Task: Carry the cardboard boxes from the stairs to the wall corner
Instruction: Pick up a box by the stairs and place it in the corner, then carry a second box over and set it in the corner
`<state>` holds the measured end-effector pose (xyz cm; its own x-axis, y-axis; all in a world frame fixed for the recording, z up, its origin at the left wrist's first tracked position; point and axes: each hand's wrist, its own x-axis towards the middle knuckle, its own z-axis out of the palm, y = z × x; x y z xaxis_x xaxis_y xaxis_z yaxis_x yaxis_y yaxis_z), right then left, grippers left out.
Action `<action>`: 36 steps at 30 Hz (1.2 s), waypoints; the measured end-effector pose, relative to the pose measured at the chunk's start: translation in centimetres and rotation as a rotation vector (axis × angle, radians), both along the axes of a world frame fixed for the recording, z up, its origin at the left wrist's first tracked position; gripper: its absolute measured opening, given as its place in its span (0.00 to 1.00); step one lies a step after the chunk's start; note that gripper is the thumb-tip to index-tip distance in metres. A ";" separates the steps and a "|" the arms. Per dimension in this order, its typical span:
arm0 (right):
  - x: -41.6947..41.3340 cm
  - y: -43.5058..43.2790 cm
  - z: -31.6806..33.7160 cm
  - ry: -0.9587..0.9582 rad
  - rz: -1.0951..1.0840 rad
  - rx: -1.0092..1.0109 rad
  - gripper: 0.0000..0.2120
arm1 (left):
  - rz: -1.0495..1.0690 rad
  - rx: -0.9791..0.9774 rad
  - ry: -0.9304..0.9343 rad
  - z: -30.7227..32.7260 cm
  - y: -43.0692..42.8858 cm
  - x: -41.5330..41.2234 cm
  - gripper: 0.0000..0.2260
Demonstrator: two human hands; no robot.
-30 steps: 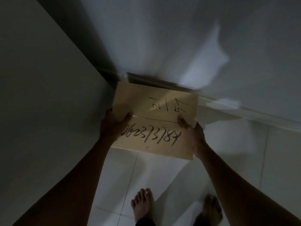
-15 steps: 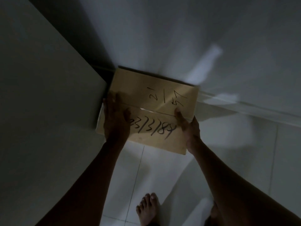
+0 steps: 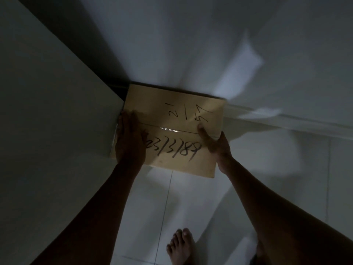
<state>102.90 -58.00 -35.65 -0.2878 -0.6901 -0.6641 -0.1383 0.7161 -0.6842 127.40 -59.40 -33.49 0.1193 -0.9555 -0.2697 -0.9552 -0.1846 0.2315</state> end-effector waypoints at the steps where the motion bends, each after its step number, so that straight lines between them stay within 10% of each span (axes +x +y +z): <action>1: -0.2 -0.2 0.2 0.023 0.040 0.015 0.40 | -0.013 0.028 -0.002 0.2 -0.1 0.0 0.31; 7: -0.8 -0.5 5.0 0.267 0.279 0.140 0.39 | -0.062 0.150 0.037 5.5 2.1 -1.5 0.37; 14: -5.5 2.9 27.6 0.500 0.507 0.146 0.38 | -0.232 0.244 -0.019 26.8 5.3 -4.7 0.34; 24: -18.3 15.5 60.6 0.704 0.203 0.080 0.41 | -0.604 0.091 0.015 58.6 9.3 -18.0 0.33; 36: -42.8 36.1 71.6 0.814 -0.231 0.264 0.45 | -1.068 0.092 0.075 69.6 17.1 -49.2 0.35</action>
